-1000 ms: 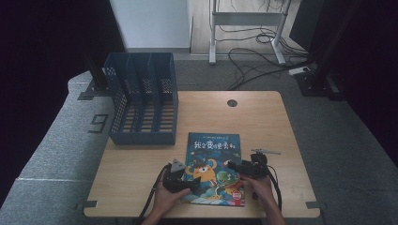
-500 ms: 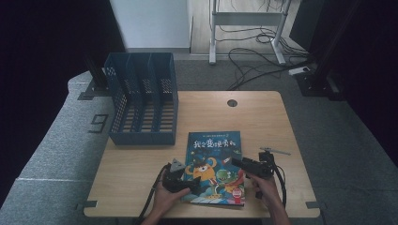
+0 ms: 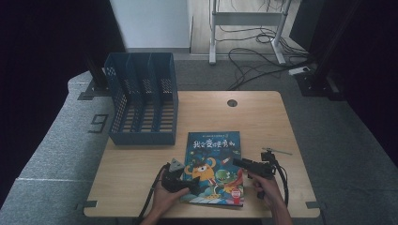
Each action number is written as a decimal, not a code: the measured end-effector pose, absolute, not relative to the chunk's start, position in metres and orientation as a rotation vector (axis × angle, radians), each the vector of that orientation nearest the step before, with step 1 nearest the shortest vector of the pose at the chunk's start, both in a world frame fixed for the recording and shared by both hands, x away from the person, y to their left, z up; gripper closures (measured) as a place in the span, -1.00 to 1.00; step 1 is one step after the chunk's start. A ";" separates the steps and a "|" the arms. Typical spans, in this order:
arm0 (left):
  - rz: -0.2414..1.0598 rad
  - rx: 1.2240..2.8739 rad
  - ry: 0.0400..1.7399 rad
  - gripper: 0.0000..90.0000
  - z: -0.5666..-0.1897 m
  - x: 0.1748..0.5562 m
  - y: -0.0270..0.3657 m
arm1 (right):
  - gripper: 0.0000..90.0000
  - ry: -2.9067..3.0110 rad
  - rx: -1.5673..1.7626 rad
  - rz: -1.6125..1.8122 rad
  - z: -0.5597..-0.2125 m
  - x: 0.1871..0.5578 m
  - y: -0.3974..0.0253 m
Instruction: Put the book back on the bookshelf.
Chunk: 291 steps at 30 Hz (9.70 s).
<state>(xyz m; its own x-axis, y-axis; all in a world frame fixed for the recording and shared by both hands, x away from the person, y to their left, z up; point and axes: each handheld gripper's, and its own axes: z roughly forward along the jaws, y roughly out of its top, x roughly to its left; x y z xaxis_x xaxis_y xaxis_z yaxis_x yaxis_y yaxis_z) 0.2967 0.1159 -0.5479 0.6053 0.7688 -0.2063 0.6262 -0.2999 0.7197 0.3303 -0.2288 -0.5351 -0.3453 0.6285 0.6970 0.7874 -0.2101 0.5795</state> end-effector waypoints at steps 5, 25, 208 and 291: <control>0.224 2.028 1.098 -0.61 -0.548 0.297 0.116 | -0.35 -1.928 -1.720 -1.561 -0.536 0.330 -0.226; 0.222 2.028 1.095 -0.59 -0.548 0.297 0.117 | -0.48 -2.161 -1.857 -1.419 -0.546 0.344 -0.200; 0.127 2.171 0.919 -0.86 -0.545 0.256 0.122 | 0.53 -2.006 -1.736 -1.631 -0.525 0.368 -0.226; 0.159 2.163 1.013 -0.85 -0.543 0.258 0.124 | 0.64 -2.204 -1.537 -1.726 -0.469 0.379 -0.191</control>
<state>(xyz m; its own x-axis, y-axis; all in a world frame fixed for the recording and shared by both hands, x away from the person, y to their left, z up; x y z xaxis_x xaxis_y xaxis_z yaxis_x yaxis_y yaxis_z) 0.2578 0.1237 -0.5428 0.6819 0.7079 -0.1841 0.6179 -0.4226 0.6630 0.3785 -0.1909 -0.4690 -0.5356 0.6922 0.4838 0.6357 -0.0466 0.7705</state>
